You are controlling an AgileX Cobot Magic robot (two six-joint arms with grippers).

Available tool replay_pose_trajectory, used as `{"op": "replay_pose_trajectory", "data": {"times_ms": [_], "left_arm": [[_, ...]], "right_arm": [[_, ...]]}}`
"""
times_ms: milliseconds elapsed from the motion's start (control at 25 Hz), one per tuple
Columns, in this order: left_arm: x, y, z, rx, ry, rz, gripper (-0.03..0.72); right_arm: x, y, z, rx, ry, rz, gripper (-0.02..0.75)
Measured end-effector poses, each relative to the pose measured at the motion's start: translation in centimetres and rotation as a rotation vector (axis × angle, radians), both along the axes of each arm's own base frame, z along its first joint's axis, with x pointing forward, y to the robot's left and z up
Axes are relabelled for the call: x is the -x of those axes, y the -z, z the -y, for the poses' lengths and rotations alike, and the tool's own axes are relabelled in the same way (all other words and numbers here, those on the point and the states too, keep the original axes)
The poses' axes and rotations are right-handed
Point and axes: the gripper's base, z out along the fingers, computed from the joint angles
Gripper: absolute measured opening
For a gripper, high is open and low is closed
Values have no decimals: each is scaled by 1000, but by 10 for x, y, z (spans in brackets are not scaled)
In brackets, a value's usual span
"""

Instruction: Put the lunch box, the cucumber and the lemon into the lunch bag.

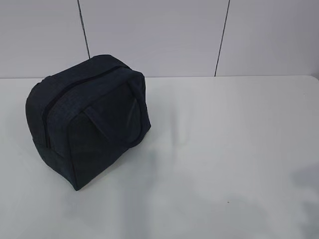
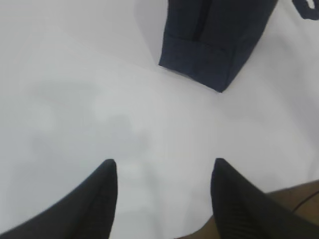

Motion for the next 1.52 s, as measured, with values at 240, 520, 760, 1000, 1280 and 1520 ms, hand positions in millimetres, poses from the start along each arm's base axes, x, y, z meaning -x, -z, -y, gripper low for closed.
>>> {"op": "replay_pose_trajectory", "data": {"times_ms": [240, 520, 760, 1000, 1280, 1520], "left_arm": [[11, -1, -1, 1, -123, 83, 432], [22, 0, -1, -1, -139, 145, 432], [22, 0, -1, -1, -143, 145, 432], [22, 0, -1, -1, -143, 145, 432], [22, 0, -1, -1, -143, 145, 432], [22, 0, -1, -1, -143, 145, 432]], "right_arm": [[12, 0, 4, -1, 234, 71, 498], [23, 0, 4, -5, 268, 144, 498], [23, 0, 4, -5, 268, 144, 498], [23, 0, 4, -4, 268, 144, 498], [23, 0, 4, -3, 269, 144, 498], [23, 0, 4, -3, 269, 144, 498]]}}
